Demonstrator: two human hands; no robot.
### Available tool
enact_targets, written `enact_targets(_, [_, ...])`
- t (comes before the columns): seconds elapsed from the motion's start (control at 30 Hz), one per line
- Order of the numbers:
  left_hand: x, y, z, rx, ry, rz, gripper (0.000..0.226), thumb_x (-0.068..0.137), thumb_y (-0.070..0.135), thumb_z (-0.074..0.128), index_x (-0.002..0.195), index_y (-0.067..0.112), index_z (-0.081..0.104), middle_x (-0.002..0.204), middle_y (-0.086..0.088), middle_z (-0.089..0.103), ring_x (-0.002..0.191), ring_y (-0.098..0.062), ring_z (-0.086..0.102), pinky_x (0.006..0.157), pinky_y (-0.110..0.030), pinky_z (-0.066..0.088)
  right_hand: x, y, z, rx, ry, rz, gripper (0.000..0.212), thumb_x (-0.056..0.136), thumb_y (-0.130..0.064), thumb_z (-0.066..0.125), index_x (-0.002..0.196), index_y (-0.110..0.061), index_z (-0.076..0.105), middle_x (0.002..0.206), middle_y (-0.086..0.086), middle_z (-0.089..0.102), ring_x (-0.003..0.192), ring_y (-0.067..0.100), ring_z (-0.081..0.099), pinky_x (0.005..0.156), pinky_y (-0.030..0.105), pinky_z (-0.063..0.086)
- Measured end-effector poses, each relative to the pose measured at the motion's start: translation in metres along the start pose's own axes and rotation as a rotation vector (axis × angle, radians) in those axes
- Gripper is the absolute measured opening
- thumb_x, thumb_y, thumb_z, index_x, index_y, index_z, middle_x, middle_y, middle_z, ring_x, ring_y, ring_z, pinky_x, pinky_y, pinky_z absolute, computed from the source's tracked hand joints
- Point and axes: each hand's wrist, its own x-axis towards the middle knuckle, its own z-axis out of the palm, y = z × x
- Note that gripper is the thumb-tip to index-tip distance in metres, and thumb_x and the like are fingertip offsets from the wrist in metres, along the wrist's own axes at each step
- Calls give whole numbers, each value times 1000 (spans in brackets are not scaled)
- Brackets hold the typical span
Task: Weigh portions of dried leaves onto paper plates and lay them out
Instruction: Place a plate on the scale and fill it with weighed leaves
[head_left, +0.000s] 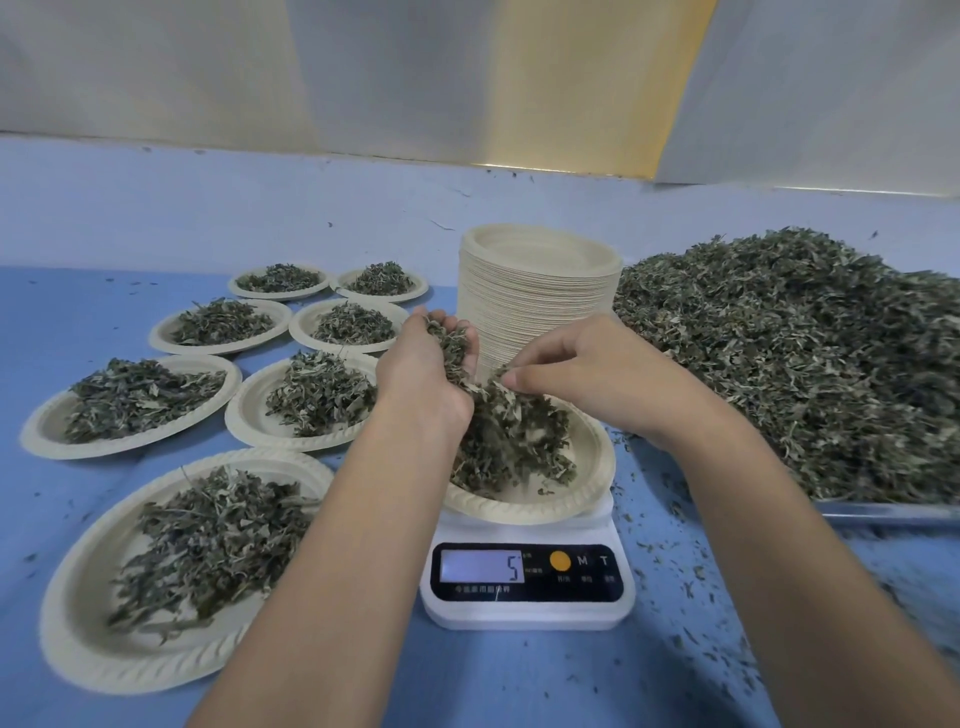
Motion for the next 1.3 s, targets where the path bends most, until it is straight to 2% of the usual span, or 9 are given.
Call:
enact_targets(0.17, [-3,1,0,1,15,16,33,100,20,44,69,10,49,59,-1,48,48,-11,47,44,-15,48,1,3,2,24,16,-6,12,75,-32,79,73,-21,75,66,-12,70,66,-3,60,74,23,51])
enact_targets(0.27, [-3,1,-1,-4,18,2,31,99,21,45,70,10,51,61,-1,49,50,-12,47,45,-14,49,3,5,2,76,113,-1,15,75,-32,79,71,-19,73,62,-10,68,63,1,59,69,22,48])
enact_targets(0.37, [-3,1,-1,13,22,1,30,99,22,45,72,11,51,60,-1,50,42,-11,48,44,-14,45,4,5,2,129,197,-21,16,78,-33,76,67,-23,70,52,-18,60,51,-7,50,55,10,41])
enact_targets(0.43, [-3,2,-1,-4,21,6,30,99,22,45,72,11,51,58,0,50,39,-10,48,43,-14,45,5,4,2,191,262,-39,16,80,-31,74,67,-24,68,54,-20,62,54,-9,53,58,6,42])
enact_targets(0.53, [-1,4,-2,-43,21,4,29,99,21,46,72,10,51,60,0,49,44,-10,47,43,-15,47,6,4,3,250,356,-48,15,85,-30,70,72,-22,68,66,-12,65,65,3,56,74,24,47])
enact_targets(0.73, [1,6,-3,-67,6,-17,29,100,24,45,74,10,50,62,0,49,38,-10,47,43,-15,47,9,6,7,245,384,-15,14,88,-24,67,75,-20,61,64,-5,62,70,15,58,84,45,52])
enact_targets(0.9, [0,5,-4,-70,7,-19,30,100,24,45,73,11,49,61,0,49,38,-10,48,44,-15,47,10,11,13,133,371,-39,13,82,-19,73,77,-25,63,73,-6,65,69,6,60,68,23,49])
enact_targets(1.13, [-1,7,-4,-84,17,-17,32,100,24,44,72,10,50,59,0,50,43,-11,49,44,-15,48,12,14,17,105,325,-77,34,77,6,66,79,-28,66,73,-14,63,63,-8,56,68,12,50])
enact_targets(1.3, [0,7,-5,-87,12,-27,32,100,24,43,72,11,48,60,0,48,44,-11,48,43,-14,46,13,15,21,112,365,-100,28,78,0,70,77,-27,68,69,-17,62,62,-6,56,63,9,46])
